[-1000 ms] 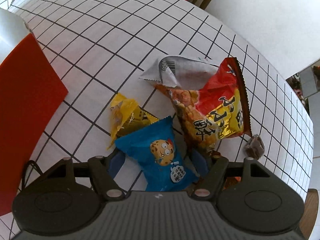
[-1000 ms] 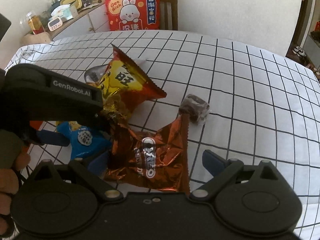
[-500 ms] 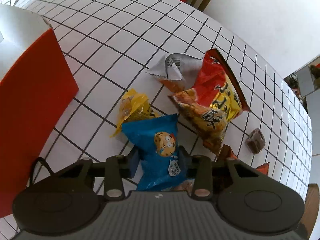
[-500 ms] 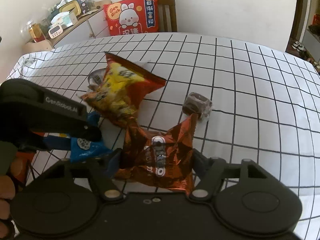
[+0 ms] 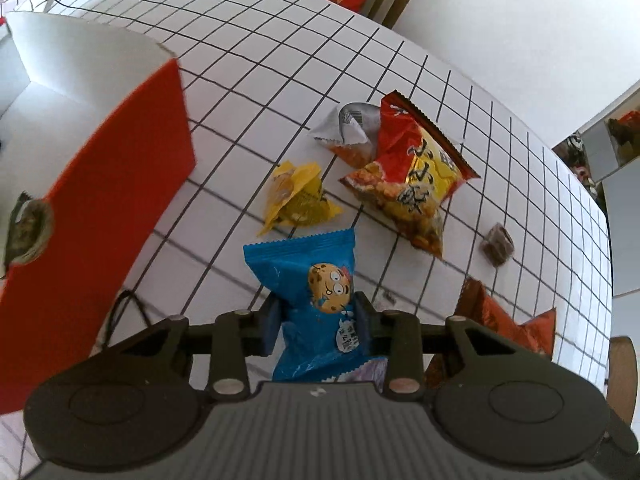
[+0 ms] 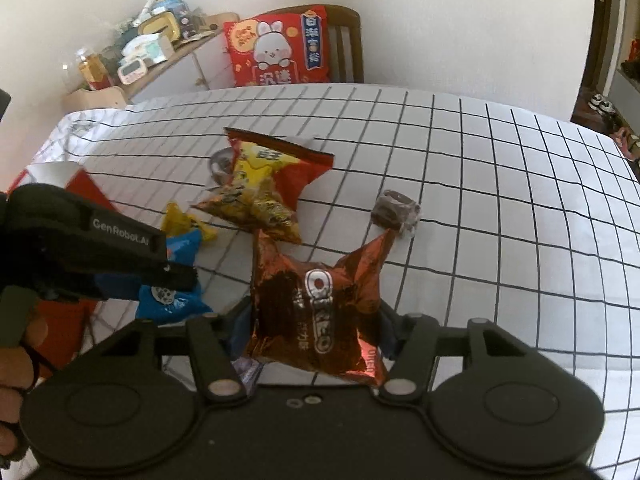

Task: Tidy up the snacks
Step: 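Grasp the blue cookie packet with the left gripper while the right gripper grasps the brown packet, then carry the blue packet and brown packet with both grippers over the box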

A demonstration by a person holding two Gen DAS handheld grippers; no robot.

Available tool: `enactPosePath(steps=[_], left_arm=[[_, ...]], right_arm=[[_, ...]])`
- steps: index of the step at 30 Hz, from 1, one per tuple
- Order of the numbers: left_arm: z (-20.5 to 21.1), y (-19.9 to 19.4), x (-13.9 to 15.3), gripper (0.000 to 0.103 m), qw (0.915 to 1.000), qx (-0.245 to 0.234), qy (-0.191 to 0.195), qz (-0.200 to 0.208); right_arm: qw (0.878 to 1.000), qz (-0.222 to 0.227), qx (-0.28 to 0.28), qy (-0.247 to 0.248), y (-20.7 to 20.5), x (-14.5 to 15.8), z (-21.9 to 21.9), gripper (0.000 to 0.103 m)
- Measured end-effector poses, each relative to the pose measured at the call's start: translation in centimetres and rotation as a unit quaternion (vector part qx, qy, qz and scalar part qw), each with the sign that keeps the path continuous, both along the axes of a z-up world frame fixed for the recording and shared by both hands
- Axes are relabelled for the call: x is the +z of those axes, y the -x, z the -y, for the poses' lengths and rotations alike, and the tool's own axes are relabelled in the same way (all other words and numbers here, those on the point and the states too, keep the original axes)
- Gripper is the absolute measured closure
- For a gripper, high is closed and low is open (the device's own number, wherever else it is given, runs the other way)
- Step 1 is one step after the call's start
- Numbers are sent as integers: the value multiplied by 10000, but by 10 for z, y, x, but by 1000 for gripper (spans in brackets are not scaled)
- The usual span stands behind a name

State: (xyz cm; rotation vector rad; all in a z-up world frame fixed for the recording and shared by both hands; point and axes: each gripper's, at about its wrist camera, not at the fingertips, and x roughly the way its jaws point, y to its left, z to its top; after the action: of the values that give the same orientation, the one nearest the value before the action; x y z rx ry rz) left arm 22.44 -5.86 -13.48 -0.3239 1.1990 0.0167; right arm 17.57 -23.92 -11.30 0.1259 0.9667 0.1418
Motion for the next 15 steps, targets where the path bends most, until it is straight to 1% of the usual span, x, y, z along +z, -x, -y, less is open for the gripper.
enactPosePath(steps=[6,11,15], left_arm=[[-8,25,22,66,9997,-230,-17,38],[-16,46,43,66,9990,-395,-75,212],[-29,59,62,66,9986,-433,17,295]], right_arm=[[9999,88,89,10,20,26,-7,44],[9999,139,87,10,35,45,-16,44],[9996,222,142,-28,46,60,-25,44]])
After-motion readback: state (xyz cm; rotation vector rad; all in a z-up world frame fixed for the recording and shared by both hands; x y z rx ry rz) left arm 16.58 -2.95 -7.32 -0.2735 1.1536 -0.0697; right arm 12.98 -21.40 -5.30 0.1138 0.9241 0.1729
